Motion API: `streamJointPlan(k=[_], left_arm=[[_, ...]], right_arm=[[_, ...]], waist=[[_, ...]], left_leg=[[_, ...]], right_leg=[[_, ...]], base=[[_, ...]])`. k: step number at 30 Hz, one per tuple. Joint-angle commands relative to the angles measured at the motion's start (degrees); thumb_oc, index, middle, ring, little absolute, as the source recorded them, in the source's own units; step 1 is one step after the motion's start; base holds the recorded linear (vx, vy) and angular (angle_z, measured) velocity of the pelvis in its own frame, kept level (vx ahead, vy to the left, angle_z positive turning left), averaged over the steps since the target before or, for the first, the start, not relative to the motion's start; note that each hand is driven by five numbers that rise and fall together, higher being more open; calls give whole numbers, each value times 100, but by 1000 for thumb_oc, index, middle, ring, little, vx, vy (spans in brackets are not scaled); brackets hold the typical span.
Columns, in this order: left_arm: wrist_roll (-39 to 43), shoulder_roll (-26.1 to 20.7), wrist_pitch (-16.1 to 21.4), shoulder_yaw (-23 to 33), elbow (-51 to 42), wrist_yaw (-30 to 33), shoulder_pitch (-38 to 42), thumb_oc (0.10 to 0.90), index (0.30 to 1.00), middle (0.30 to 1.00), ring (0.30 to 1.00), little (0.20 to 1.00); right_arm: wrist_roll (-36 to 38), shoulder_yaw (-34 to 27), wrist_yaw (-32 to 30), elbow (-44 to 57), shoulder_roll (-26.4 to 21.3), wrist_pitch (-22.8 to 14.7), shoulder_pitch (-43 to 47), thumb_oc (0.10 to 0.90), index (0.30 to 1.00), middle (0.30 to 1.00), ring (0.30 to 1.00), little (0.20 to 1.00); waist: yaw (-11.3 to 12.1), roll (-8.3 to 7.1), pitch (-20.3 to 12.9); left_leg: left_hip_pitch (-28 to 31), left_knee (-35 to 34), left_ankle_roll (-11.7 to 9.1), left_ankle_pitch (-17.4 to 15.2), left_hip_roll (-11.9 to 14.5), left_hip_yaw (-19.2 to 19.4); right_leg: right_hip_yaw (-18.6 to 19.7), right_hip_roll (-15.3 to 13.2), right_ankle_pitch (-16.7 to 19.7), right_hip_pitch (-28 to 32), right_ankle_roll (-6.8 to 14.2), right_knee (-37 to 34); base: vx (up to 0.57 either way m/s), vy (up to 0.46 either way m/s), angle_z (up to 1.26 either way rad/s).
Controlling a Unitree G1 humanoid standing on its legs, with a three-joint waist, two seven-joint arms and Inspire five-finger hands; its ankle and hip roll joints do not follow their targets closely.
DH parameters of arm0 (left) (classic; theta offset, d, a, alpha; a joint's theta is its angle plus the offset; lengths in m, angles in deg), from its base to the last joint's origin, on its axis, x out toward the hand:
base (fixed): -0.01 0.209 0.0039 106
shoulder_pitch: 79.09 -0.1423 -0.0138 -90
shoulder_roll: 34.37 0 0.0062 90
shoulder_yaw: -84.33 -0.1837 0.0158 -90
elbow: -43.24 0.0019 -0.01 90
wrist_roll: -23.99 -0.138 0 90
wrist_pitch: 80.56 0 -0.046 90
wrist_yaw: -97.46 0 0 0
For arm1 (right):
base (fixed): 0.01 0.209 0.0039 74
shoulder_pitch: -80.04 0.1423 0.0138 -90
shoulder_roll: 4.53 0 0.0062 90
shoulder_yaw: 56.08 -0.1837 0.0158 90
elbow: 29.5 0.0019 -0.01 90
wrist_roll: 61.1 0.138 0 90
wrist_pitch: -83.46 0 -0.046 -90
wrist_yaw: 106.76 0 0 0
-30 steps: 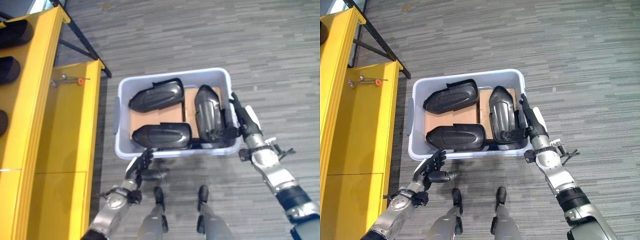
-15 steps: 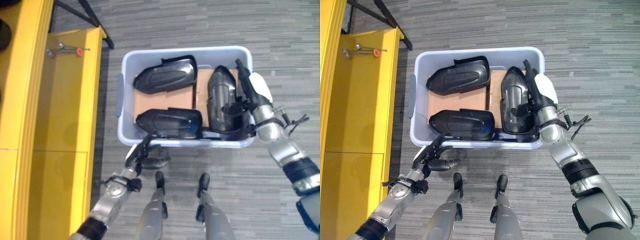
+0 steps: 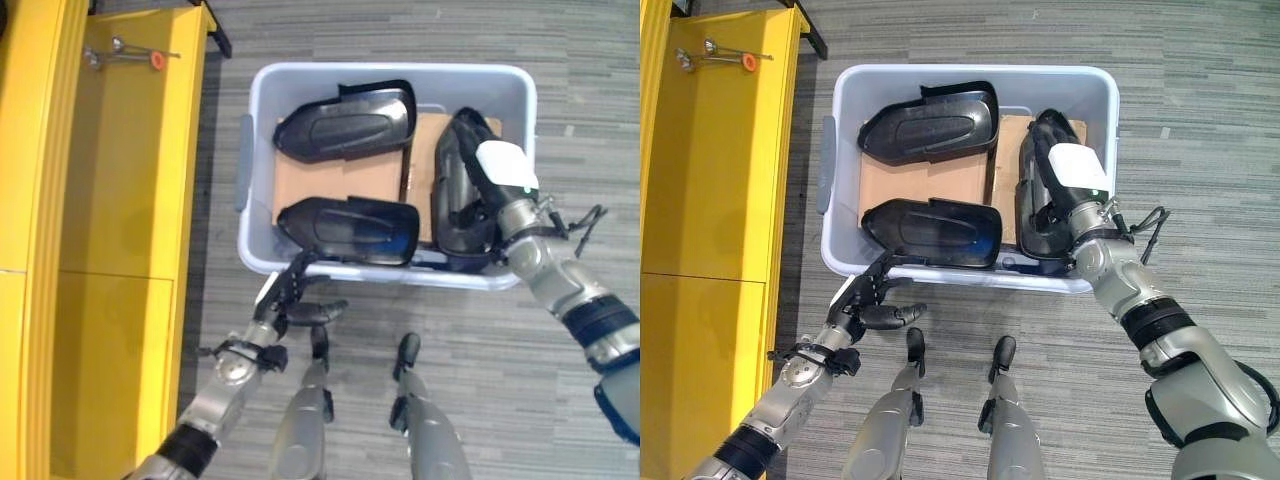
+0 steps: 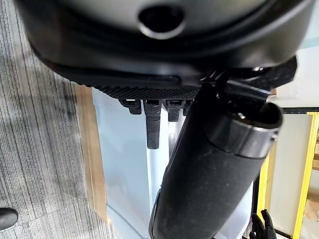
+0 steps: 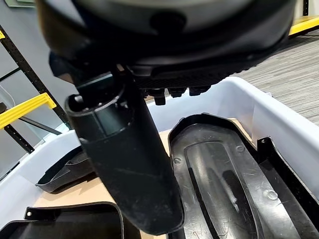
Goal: Move parts from the plastic box to the shelf.
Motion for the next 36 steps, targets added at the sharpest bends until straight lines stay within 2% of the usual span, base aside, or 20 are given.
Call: streamJointPlan(k=[1,6,7,14,20,36], left_arm=[[-44,-75,315,-151,-338,99,-98,900,1000,1000,1000,1000],[-80,-89,300,-126,-368,96,-125,900,1000,1000,1000,1000],[-93,-99,292,-97,-380,107,-137,900,1000,1000,1000,1000],[-97,-128,267,-33,-422,124,-168,900,1000,1000,1000,1000],[-98,-118,255,34,-461,157,-253,900,1000,1000,1000,1000],[-57,-148,289,14,-532,259,-235,900,1000,1000,1000,1000]], right_arm=[[-272,-116,-202,761,-586,-255,398,900,1000,1000,1000,1000],[-261,-303,-198,1102,-709,-285,216,900,1000,1000,1000,1000],[-218,-513,-250,1332,-756,-310,15,900,1000,1000,1000,1000],[-135,-957,-237,1978,-826,-401,-501,900,1000,1000,1000,1000],[-17,-1358,-313,2304,-627,-472,-1062,900,1000,1000,1000,1000],[60,-1206,-313,2237,-176,-460,-1332,900,1000,1000,1000,1000]], waist=[[-32,-179,-299],[-55,-218,-296],[-84,-240,-287],[-105,-306,-271],[-106,-356,-301],[-55,-388,-285]], left_leg=[[-14,103,-113,15,381,-157],[-37,122,-108,-2,367,-160],[-44,138,-105,-16,356,-170],[-76,183,-92,-50,341,-189],[-44,79,-92,-15,340,-197],[-108,12,-88,16,337,-249]], right_leg=[[23,-842,-194,-402,649,667],[8,-849,-187,-393,655,646],[5,-852,-179,-387,659,643],[-3,-856,-170,-355,665,606],[-24,-830,-133,-326,683,502],[-79,-815,-135,-357,696,493]], base=[[0,0,0],[0,0,0],[0,0,0],[0,0,0],[0,0,0],[2,0,1]])
